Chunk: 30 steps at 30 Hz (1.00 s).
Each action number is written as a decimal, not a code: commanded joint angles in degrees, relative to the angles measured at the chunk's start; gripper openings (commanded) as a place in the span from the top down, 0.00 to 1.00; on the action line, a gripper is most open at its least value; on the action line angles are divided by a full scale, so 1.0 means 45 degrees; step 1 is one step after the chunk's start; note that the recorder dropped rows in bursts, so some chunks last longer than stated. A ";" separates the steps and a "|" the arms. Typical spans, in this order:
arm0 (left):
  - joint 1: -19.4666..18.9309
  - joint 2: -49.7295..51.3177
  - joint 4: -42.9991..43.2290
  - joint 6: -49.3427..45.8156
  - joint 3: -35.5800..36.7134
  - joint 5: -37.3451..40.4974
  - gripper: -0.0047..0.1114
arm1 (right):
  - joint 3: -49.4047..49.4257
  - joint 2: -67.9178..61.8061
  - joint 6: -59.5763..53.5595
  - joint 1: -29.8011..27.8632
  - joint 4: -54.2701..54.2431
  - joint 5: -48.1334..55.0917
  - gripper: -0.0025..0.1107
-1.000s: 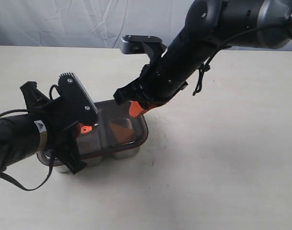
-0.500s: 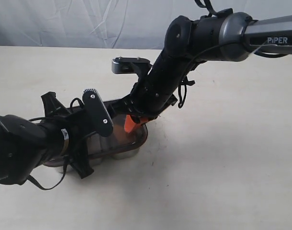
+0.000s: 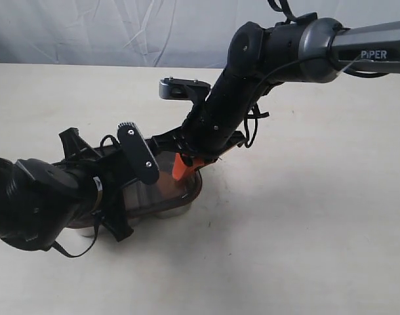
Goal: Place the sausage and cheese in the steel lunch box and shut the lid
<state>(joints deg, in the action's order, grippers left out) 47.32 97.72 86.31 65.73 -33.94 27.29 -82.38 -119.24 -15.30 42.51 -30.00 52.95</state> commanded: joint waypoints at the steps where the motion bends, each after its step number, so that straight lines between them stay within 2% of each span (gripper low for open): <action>1: -0.0106 0.1690 -0.2611 -0.0324 0.0835 -0.2391 0.96 | 0.0551 -0.0675 0.0201 0.0222 0.1481 0.0556 0.99; 9: -0.0106 0.0154 -0.3310 -0.0324 0.0835 -0.2304 0.96 | 0.0551 0.0371 0.0201 0.0222 0.1418 0.0556 0.99; 20: -0.0106 -0.1990 -0.4256 -0.0435 0.0835 -0.0661 0.96 | 0.0551 0.0863 0.0176 0.0222 0.1418 0.0520 0.99; 25: -0.0106 -0.2615 -0.5701 -0.2156 0.0835 -0.0542 0.96 | 0.0551 0.0939 0.0205 0.0222 0.1418 0.0224 0.99; 30: -0.0106 -0.3065 -0.5514 -0.2195 0.0835 -0.0508 0.96 | 0.0551 0.1407 0.0205 0.0222 0.1418 -0.0355 0.99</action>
<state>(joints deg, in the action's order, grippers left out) 46.87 84.67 64.40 56.38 -31.61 23.39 -80.57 -114.03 -13.98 43.79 -26.82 51.56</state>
